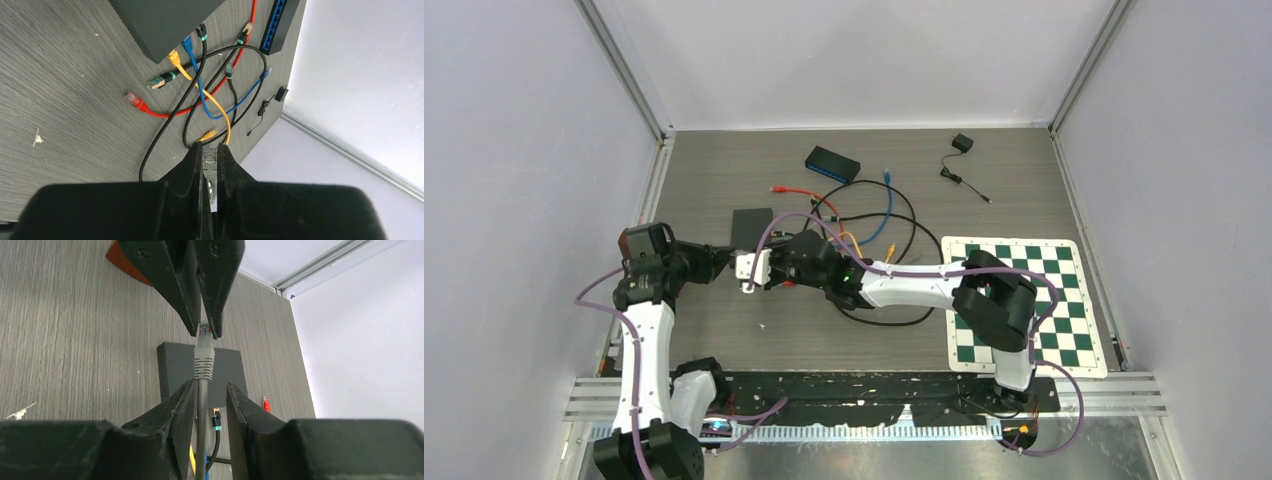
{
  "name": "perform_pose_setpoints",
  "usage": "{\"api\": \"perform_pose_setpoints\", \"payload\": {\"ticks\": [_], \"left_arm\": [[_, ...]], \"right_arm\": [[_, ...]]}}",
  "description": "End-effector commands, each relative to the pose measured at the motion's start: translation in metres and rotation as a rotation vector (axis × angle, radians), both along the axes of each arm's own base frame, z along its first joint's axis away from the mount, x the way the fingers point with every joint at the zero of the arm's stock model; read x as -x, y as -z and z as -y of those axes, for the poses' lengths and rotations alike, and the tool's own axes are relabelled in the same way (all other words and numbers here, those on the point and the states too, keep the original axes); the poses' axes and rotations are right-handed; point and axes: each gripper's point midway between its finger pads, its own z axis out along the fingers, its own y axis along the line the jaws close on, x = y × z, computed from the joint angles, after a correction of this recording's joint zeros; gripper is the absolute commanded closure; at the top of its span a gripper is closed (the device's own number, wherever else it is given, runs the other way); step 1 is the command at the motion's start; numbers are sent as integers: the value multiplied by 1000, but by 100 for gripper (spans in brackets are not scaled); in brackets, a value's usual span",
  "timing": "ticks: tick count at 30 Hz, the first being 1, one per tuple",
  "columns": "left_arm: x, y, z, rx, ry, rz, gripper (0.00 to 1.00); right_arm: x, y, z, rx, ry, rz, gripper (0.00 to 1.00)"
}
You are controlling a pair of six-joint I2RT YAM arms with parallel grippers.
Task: Insert the plug into the switch port
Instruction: Pick up the connector from the center of the board.
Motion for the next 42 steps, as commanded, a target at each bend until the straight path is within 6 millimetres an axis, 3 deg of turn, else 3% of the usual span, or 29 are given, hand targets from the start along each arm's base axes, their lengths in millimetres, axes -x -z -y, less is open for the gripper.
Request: {"api": "perform_pose_setpoints", "payload": {"ticks": [1,12,20,25,30,35,37,40,42], "left_arm": [[2,-3,0,10,-18,3,100],[4,-5,-1,6,-20,-7,100],[5,-6,2,19,-7,-8,100],[6,-5,2,21,-4,-14,100],[6,-5,3,24,-2,-18,100],[7,-6,0,-4,-1,-11,100],[7,-6,-3,-27,-1,-7,92],[4,-8,-11,-98,-2,27,64],[1,-11,-18,-161,4,59,56]], "right_arm": [[3,-36,-15,-90,-25,75,65],[8,-35,-22,-87,-43,111,66],[8,-31,-26,-69,-48,142,80],[7,-23,-27,-40,-34,162,70],[4,-24,-28,-35,-14,187,69],[5,-26,-27,-47,-14,205,92],[7,-29,-25,-67,-14,209,95],[2,-32,-17,-81,31,183,95],[-5,-30,-11,-78,51,155,95]]}}
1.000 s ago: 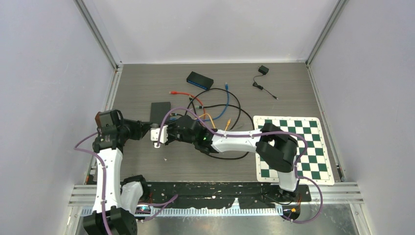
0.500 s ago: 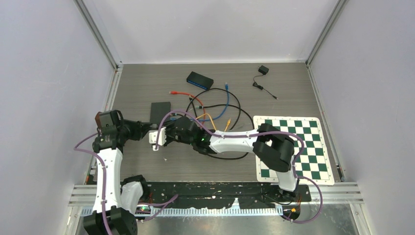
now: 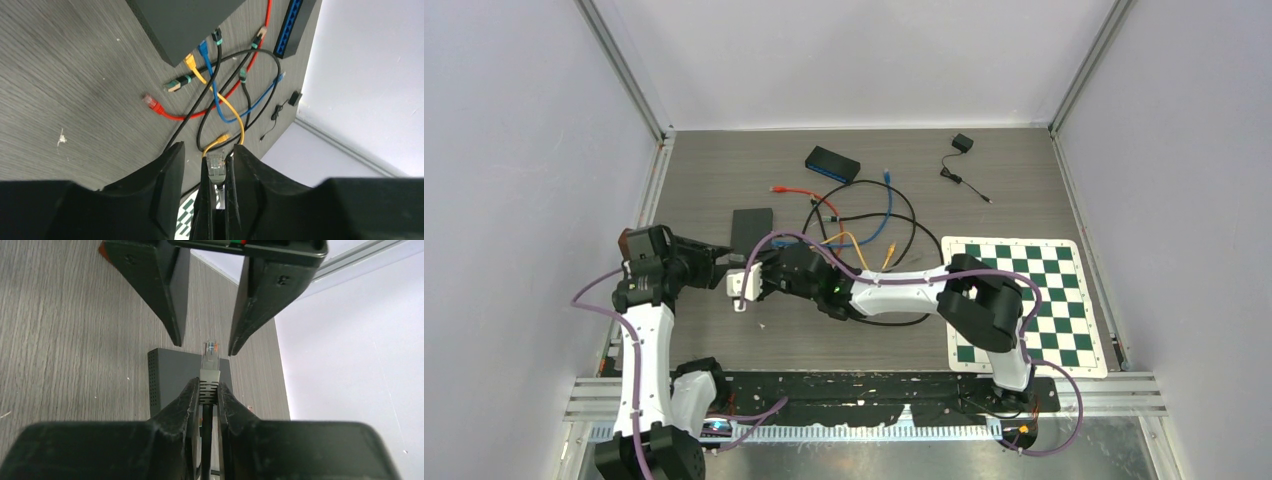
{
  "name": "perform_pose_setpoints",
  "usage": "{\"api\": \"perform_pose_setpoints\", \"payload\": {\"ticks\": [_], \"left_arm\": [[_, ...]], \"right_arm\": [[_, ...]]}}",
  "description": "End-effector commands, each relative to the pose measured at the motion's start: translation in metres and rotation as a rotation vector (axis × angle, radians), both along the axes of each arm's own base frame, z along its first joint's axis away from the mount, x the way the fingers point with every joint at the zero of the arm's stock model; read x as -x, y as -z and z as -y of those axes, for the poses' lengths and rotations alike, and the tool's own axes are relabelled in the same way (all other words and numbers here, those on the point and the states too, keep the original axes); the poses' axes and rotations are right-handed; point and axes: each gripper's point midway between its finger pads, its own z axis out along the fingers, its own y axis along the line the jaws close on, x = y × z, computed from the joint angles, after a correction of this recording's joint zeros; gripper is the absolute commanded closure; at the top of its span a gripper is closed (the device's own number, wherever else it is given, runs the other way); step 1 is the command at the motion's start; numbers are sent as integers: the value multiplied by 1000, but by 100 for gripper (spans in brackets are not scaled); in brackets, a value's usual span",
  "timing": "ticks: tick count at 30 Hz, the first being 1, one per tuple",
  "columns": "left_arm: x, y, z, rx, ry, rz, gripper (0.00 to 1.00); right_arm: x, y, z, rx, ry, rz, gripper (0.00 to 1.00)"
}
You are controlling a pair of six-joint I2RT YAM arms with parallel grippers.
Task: Insert the plug into the switch port
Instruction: Pick up the connector from the center of the board.
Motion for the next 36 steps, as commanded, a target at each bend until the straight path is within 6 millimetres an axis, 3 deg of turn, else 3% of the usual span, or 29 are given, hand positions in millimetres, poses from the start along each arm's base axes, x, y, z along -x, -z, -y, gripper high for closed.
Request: {"api": "perform_pose_setpoints", "payload": {"ticks": [1,3,6,7,10,15,19,20,26,32,33,36], "left_arm": [[-9,-18,-19,-164,6,101,53],[-14,-20,-28,-240,13,137,42],[-23,-22,-39,-353,40,190,5],[-25,-23,-41,-380,51,203,1],[-38,-31,-36,-464,177,291,0],[-54,-37,-28,-603,354,297,0],[-67,-28,-24,-638,452,239,0],[-71,-25,-23,-635,470,230,0],[-103,-25,-24,-652,498,288,0],[-129,-14,-27,-632,489,282,6],[-133,-8,-28,-633,496,261,7],[-139,9,-31,-624,528,195,8]], "right_arm": [[-17,-38,12,-122,65,-16,95],[-28,-34,21,-121,88,-58,95],[-47,-28,32,-113,136,-119,95],[-59,-27,37,-126,164,-148,95],[-73,-17,42,-113,168,-220,95],[-116,6,54,-77,241,-321,95],[-139,27,59,-27,271,-365,95],[-142,39,59,-5,273,-379,95],[-148,64,54,92,285,-437,95],[-158,66,46,102,350,-596,95],[-158,72,44,113,347,-614,95],[-158,63,34,107,328,-646,95]]}}
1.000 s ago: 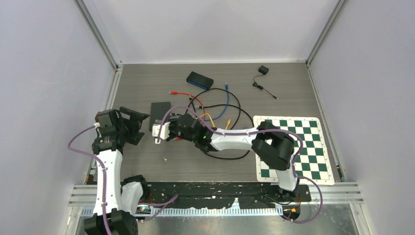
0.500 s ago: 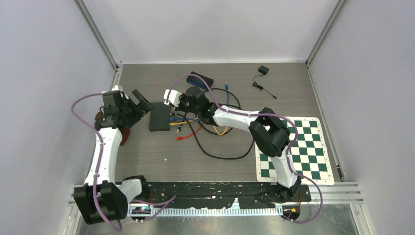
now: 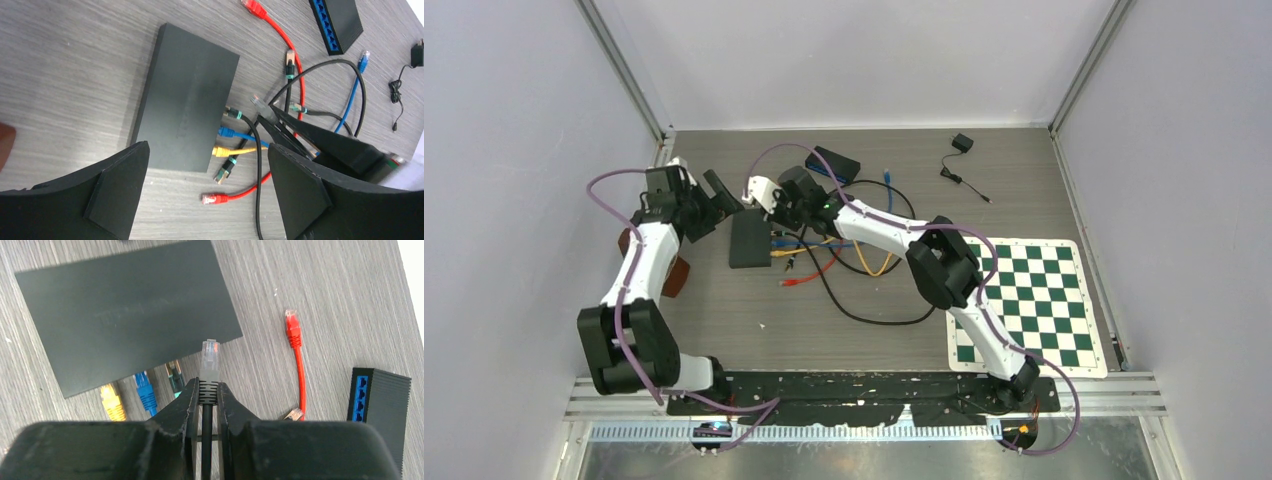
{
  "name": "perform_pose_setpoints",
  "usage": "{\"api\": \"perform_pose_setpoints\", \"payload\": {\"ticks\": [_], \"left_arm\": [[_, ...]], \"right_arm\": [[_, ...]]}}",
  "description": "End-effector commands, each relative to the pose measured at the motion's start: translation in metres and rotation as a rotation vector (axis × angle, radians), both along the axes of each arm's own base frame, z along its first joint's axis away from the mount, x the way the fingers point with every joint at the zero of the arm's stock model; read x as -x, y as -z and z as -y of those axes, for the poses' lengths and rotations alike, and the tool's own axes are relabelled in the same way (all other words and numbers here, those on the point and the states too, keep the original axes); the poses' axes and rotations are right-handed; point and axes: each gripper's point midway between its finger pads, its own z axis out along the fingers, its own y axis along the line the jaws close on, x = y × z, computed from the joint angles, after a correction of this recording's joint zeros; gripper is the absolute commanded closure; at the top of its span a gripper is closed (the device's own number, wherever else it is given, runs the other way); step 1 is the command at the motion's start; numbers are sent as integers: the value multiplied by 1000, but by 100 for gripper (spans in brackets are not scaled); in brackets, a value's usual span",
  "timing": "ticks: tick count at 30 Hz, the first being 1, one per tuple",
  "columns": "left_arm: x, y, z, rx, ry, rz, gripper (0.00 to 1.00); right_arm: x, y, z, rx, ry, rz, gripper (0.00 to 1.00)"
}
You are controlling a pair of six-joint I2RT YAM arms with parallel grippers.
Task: Insert the plug into the switch port
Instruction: Pick up the connector from the center of the board, then insert the connector into the switch port.
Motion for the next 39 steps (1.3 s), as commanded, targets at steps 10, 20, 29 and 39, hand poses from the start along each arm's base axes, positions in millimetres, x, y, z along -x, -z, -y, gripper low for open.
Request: {"api": "perform_pose_setpoints", "payload": {"ticks": [10,20,29,39], "left_arm": [[-53,51,-4,13,75,-116,15],[-65,86,-22,106,43,-214,22],[-65,91,-20,174,54,-233,24],[-67,101,-12,223,78,-254,27]], "right_arm": [[-25,-4,-3,-12,173,-91,95],[-40,4,11,17,308,-92,95],[-41,11,11,92,211,-36,95],[-27,28,19,252,93,64,95]]}}
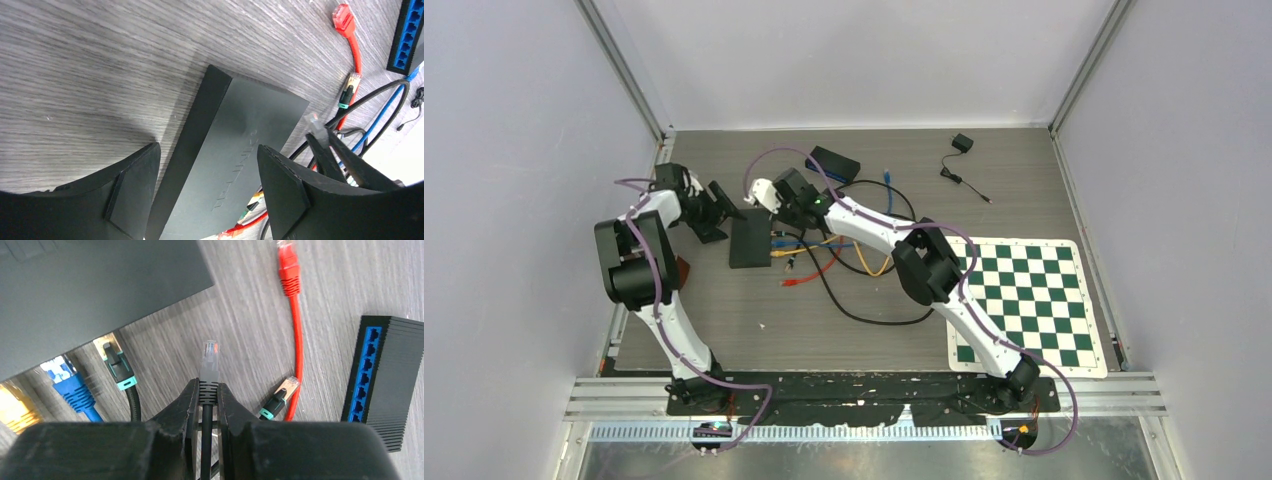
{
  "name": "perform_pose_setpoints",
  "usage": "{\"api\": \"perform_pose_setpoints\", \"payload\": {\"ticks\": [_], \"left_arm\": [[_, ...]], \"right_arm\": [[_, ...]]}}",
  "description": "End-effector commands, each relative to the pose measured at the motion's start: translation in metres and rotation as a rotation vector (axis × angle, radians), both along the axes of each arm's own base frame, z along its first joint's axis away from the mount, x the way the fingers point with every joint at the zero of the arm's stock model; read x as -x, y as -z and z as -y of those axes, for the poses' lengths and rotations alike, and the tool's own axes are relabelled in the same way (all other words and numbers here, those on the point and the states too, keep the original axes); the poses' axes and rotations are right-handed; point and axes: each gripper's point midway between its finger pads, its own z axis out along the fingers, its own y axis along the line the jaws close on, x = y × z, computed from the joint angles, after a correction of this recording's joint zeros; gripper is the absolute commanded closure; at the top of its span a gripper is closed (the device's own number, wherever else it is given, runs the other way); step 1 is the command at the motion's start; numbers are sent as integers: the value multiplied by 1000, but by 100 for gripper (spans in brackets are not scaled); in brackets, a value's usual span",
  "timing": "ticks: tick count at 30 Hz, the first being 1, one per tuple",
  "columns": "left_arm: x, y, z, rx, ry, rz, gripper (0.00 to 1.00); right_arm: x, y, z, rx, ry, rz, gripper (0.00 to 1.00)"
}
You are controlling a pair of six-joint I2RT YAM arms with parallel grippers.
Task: Insert the plug into the switch port
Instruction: Insert the connector into the switch port.
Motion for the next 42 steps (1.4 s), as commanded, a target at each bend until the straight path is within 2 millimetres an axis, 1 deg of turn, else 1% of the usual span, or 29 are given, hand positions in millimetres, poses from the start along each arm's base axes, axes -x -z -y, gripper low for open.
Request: {"api": "perform_pose_setpoints", "payload": {"ticks": [1,2,6,8,11,14,18,20,21,22,23,24,26,28,30,31,32,33,36,39,40,41,42], "left_arm": [[-15,-15,3,26,14,46,27],[-15,-14,3,29,15,45,27],[-16,-13,4,35,25,37,27],[-16,-12,5,43,40,30,28],[-15,-12,6,45,56,20,28],[-12,-11,4,32,64,4,30],[-9,-11,4,29,96,-22,32],[-7,-10,4,28,113,-36,33],[-5,-8,5,30,122,-42,33],[-2,-6,6,37,127,-52,34],[0,-4,8,48,131,-60,35],[2,-2,11,60,137,-66,37],[6,1,14,76,148,-77,38],[9,0,14,75,158,-77,38],[10,-4,15,74,162,-67,38],[10,-5,15,73,164,-63,38],[11,-6,15,75,168,-64,38],[13,-5,15,74,172,-69,38],[17,0,15,71,189,-91,39],[17,3,15,71,199,-95,39],[16,3,15,72,206,-90,39],[14,2,15,72,212,-84,38],[13,1,15,70,217,-79,38]], "right_arm": [[6,-13,-4,79,-106,96,95],[9,-10,-7,86,-120,93,95],[24,-18,-28,43,-164,83,95],[31,-19,-36,10,-171,61,95],[38,-19,-43,-8,-176,45,95],[52,-19,-52,-26,-224,18,95],[69,-29,-62,-82,-230,-10,95],[73,-33,-64,-123,-190,-32,95],[75,-32,-64,-129,-183,-38,95],[76,-37,-67,-146,-169,-35,95],[76,-34,-65,-141,-152,-33,95],[78,-39,-68,-162,-139,-29,95],[80,-41,-69,-186,-115,-38,95],[83,-44,-73,-231,-90,-71,95],[90,-45,-79,-290,-85,-118,95],[93,-40,-80,-304,-85,-130,95],[95,-42,-81,-322,-76,-137,95],[96,-39,-81,-329,-71,-131,95],[91,-39,-77,-338,-32,-100,95],[80,-41,-69,-354,15,-46,95],[80,-35,-66,-356,20,-55,95],[75,-41,-68,-400,22,-51,95],[83,-34,-70,-411,-14,-84,95]]}}
